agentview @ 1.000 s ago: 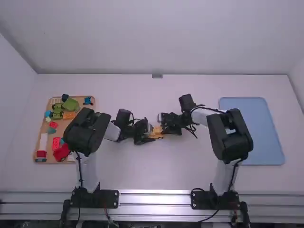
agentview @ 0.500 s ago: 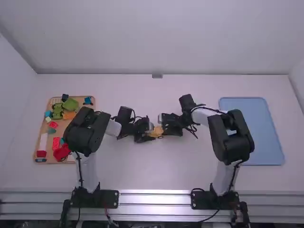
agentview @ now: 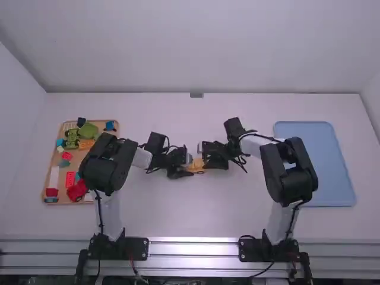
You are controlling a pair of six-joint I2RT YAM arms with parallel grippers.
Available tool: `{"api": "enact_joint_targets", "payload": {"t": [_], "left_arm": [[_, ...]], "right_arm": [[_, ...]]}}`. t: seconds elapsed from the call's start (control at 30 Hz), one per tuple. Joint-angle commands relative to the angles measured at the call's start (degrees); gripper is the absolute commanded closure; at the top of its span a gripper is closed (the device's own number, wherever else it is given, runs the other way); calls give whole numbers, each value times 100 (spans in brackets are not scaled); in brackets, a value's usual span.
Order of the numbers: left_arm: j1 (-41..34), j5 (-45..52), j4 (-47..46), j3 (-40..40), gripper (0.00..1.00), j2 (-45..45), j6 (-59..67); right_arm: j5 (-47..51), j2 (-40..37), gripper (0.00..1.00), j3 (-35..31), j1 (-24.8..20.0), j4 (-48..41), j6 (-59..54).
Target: Assemble lego blocks to make yellow taxi
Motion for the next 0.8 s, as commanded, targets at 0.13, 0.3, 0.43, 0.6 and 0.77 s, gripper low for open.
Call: {"api": "enact_joint_targets", "payload": {"t": [0.13,0.3,0.43,0.6,0.77], "left_arm": [[-9,-518,-225,-192,62,153,76],[-11,-518,-236,-175,62,153,76],[-9,-518,-236,-181,62,153,74],[-9,-522,-232,-181,61,153,74],[-9,-800,-240,-181,61,153,-31]], "right_arm": [[251,-201,70,105,216,79,208],[509,-201,71,105,372,153,450],[586,-201,43,105,369,225,555],[302,-227,5,188,337,208,549],[-623,-435,11,245,11,-72,9]]}}
